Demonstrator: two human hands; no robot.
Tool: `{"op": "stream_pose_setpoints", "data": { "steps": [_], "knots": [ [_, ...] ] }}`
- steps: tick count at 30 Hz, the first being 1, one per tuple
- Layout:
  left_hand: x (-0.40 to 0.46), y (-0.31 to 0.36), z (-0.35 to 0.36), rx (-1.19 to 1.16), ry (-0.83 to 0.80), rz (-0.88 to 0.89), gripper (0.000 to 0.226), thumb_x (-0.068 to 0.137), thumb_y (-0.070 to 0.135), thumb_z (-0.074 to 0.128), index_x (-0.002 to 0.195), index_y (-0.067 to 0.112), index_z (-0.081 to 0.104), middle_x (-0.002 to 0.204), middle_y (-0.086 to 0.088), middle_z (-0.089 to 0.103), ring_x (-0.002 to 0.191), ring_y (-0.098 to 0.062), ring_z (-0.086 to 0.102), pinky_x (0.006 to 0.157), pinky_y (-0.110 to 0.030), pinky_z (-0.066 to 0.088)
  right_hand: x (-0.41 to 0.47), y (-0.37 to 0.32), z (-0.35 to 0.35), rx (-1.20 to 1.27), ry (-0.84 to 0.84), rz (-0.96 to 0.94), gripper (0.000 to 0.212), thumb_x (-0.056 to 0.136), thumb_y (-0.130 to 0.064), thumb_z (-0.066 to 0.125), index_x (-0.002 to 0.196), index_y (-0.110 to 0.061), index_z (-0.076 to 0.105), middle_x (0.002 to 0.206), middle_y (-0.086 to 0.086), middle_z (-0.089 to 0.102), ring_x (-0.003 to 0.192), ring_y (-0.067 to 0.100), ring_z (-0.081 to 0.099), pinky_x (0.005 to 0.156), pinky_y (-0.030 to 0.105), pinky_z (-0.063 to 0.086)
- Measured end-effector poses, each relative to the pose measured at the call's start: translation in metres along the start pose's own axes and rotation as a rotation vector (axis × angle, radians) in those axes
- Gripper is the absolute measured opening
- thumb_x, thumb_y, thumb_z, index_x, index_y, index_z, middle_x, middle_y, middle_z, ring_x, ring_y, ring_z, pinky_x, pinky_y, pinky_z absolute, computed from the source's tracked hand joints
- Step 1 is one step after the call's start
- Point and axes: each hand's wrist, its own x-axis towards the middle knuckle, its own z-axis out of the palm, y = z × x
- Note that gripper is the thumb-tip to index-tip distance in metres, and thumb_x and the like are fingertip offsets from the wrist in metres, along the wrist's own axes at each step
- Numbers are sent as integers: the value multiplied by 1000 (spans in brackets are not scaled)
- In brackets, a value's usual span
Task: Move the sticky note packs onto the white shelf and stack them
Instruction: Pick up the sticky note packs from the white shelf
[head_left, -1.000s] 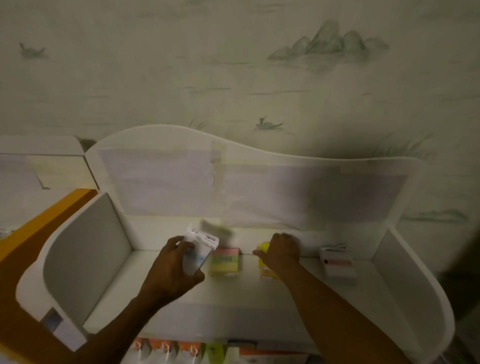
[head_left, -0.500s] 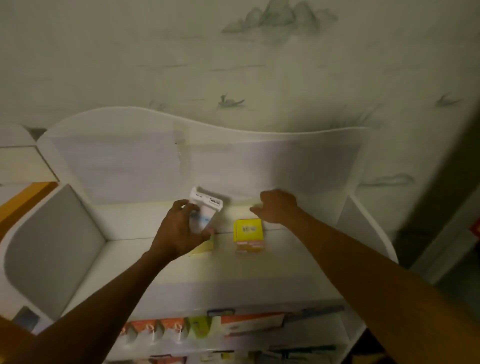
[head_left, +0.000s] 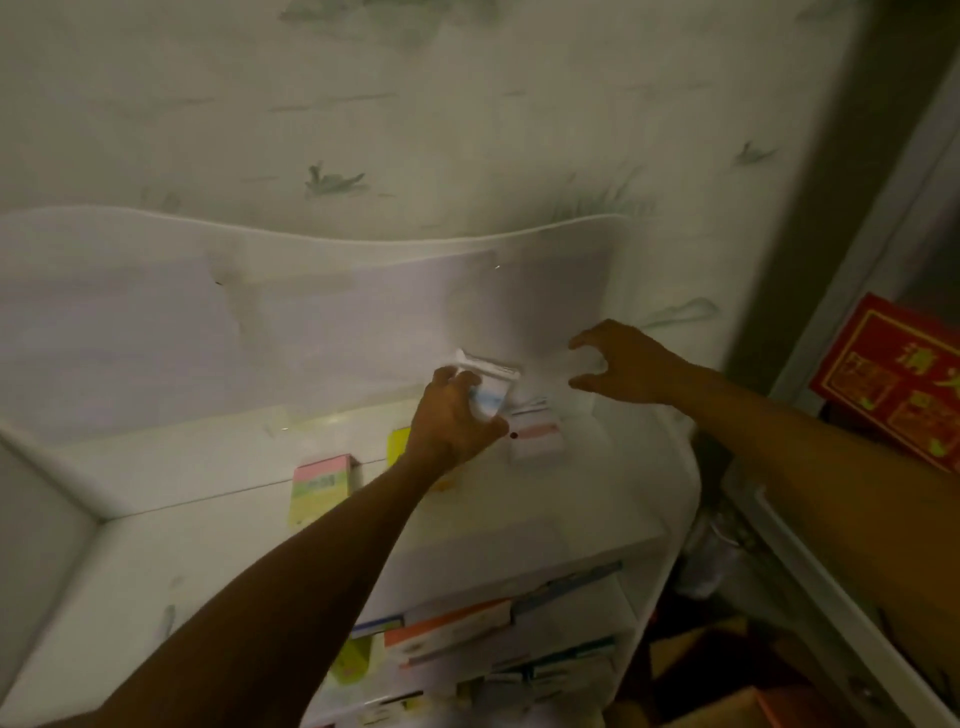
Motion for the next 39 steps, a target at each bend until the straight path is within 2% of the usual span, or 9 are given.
{"op": "stream_pose_setpoints", "data": {
  "steps": [6, 10, 18, 21, 28, 31, 34, 36, 39],
  "knots": [
    [-2, 21, 73, -30, -55, -98, 67, 69, 46, 74, 124, 13, 54, 128, -7, 47, 112, -25, 52, 92, -35, 48, -14, 33, 5, 29, 20, 44, 59, 86, -42, 67, 139, -26, 46, 146, 5, 39, 133, 21, 38, 103, 21, 25],
    [1, 27, 109, -112, -29, -216, 64, 68, 45, 76, 117, 11, 54, 124, -10, 48, 112, -29, 51, 92, -35, 48, -18, 42, 16, 32, 11, 46, 58, 87, -42, 66, 138, -25, 46, 142, 7, 42, 130, 21, 41, 106, 25, 29],
    [19, 36, 142, -208, 65, -357, 67, 73, 37, 76, 129, 14, 48, 131, -8, 45, 119, -26, 48, 94, -34, 45, -18, 49, 28, 8, -15, 1, 56, 88, -40, 66, 138, -24, 47, 140, 4, 44, 128, 18, 43, 108, 26, 34],
    [25, 38, 144, -223, 69, -390, 73, 72, 38, 79, 134, 14, 47, 128, -7, 46, 116, -25, 53, 92, -33, 47, -15, 49, 26, 10, -2, -6, 56, 87, -39, 67, 138, -24, 47, 139, 4, 44, 127, 19, 44, 106, 25, 34],
    [31, 39, 139, -82, -24, -366, 74, 70, 49, 78, 128, 10, 51, 128, -11, 41, 114, -29, 52, 87, -36, 49, -11, 46, 23, -1, -13, -8, 56, 88, -39, 66, 138, -24, 47, 142, 5, 43, 128, 19, 43, 108, 28, 36],
    [32, 37, 137, -118, -77, -393, 98, 56, 59, 82, 133, 11, 45, 129, -11, 44, 119, -28, 48, 92, -38, 49, -11, 45, 21, 4, -25, -2, 56, 88, -40, 65, 139, -24, 46, 142, 4, 42, 128, 19, 44, 108, 27, 36],
    [35, 33, 130, -99, -146, -388, 113, 41, 75, 76, 133, 17, 46, 130, -7, 52, 122, -27, 48, 95, -46, 49, -9, 41, 16, -8, -39, -4, 59, 88, -41, 64, 141, -25, 44, 144, 5, 40, 130, 19, 41, 110, 28, 33],
    [35, 30, 111, -92, -167, -354, 106, 40, 77, 74, 127, 20, 53, 127, -3, 58, 118, -24, 54, 94, -42, 50, -7, 36, 7, -19, -52, -17, 60, 89, -43, 63, 143, -26, 41, 148, 4, 36, 135, 19, 36, 114, 29, 29],
    [35, 26, 68, -90, -242, -273, 79, 60, 64, 78, 124, 22, 56, 128, 5, 61, 117, -17, 57, 90, -25, 47, 1, 21, -9, -46, -62, -75, 61, 90, -42, 62, 143, -25, 39, 146, 4, 37, 132, 20, 39, 112, 29, 30]
  ]
}}
